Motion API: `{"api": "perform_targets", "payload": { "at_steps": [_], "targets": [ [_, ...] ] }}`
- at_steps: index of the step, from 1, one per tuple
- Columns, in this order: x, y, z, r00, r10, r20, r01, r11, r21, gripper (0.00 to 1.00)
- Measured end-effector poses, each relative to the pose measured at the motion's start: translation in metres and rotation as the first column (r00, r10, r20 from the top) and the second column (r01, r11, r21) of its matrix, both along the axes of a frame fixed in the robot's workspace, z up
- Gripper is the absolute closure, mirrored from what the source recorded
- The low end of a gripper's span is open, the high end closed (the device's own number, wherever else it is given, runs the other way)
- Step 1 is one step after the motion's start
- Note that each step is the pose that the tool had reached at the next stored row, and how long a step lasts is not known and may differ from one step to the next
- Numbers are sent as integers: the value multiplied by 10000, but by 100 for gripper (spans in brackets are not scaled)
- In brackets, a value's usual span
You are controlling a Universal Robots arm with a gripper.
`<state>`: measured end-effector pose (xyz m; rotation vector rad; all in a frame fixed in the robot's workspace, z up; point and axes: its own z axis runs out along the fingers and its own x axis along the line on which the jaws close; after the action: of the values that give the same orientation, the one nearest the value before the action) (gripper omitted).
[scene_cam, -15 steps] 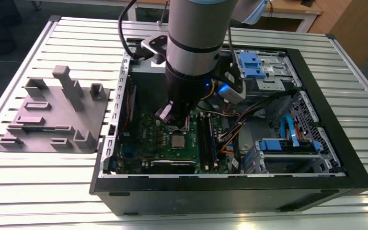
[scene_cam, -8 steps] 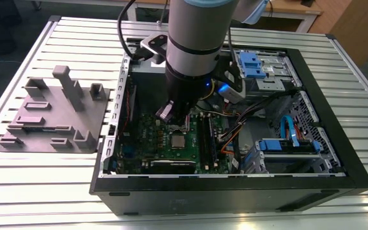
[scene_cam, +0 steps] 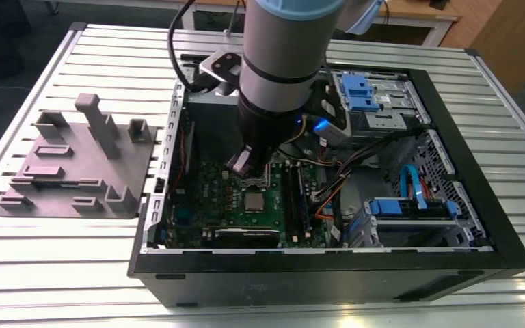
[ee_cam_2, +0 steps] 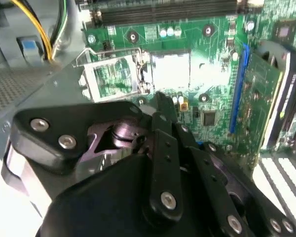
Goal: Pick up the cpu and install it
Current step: 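Close the cpu cover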
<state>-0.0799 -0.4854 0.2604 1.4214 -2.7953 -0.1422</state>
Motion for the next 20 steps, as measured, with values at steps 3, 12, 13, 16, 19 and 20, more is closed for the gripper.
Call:
{"api": "perform_targets", "payload": {
  "at_steps": [3, 12, 13, 16, 19, 20],
  "targets": [
    [117, 2, -17, 10000, -1, 1, 1, 10000, 22, 90],
    [357, 34, -89, 10000, -1, -1, 2, 9978, 668, 90],
    [371, 47, -107, 10000, -1, -1, 1, 9977, 675, 90],
    [392, 96, -161, 10000, -3, -1, 3, 9974, 719, 90],
    [402, 153, -216, 10000, 0, -1, 1, 9970, 777, 90],
    [404, 175, -234, 10000, -1, -1, 1, 9969, 791, 90]
  ]
}}
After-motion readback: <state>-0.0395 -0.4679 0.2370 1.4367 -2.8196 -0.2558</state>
